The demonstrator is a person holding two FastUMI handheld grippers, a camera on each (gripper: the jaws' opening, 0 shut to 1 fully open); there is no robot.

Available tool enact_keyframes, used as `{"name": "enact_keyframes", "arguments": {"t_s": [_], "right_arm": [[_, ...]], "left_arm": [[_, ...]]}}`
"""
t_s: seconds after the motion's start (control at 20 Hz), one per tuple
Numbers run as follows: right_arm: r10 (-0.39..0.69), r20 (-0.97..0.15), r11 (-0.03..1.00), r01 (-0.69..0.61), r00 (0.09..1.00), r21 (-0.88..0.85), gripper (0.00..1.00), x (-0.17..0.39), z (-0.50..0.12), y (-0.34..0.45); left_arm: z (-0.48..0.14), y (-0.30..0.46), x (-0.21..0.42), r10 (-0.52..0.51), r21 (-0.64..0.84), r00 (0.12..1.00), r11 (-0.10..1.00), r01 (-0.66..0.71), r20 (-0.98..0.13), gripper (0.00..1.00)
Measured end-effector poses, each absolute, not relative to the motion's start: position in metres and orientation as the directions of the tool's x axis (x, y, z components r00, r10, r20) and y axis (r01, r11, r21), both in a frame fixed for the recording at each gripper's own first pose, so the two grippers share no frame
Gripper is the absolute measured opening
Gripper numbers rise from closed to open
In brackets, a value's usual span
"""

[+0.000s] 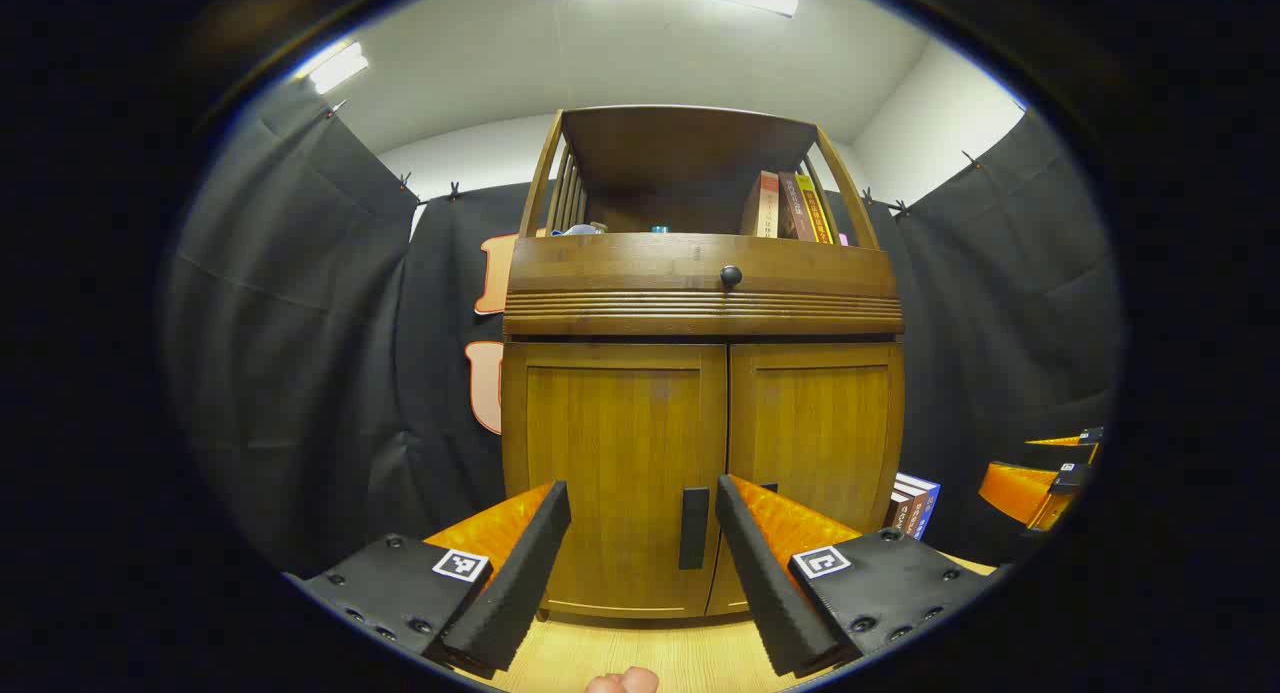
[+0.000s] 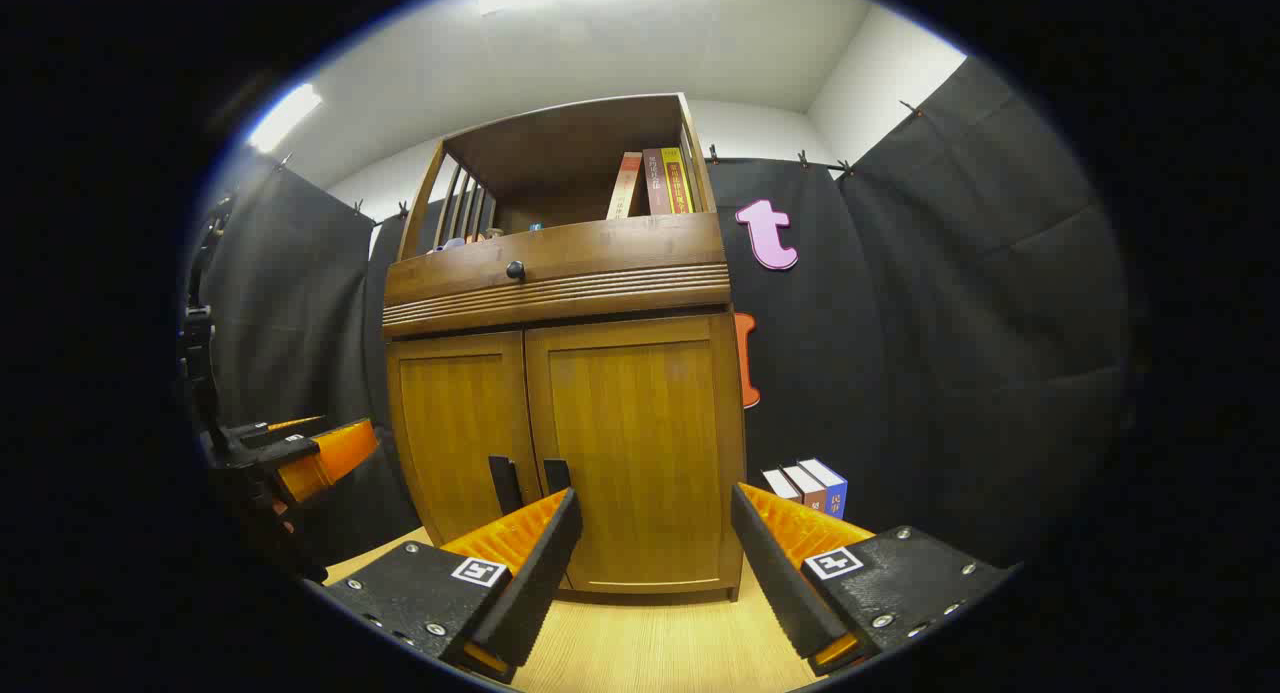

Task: Open the right door of the double-door shoe cabinet with the right hand, and open the left door with the left hand.

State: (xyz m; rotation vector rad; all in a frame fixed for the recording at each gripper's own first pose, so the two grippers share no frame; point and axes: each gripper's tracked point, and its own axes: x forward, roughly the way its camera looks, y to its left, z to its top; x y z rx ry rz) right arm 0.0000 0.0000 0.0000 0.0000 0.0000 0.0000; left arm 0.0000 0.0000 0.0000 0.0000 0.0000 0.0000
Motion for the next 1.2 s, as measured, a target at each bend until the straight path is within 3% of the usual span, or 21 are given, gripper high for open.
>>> {"name": "enact_keyframes", "arguments": {"t_s": [1.2], "right_arm": [[-0.010,-0.016,1.000,0.010,1.000,0.001,0.93,0.003,-0.011,-0.005]], "left_arm": [[-0.004,-0.002,0.001,-0.004,-0.009,1.000,1.000,0.004,-0.007,0.95]]}}
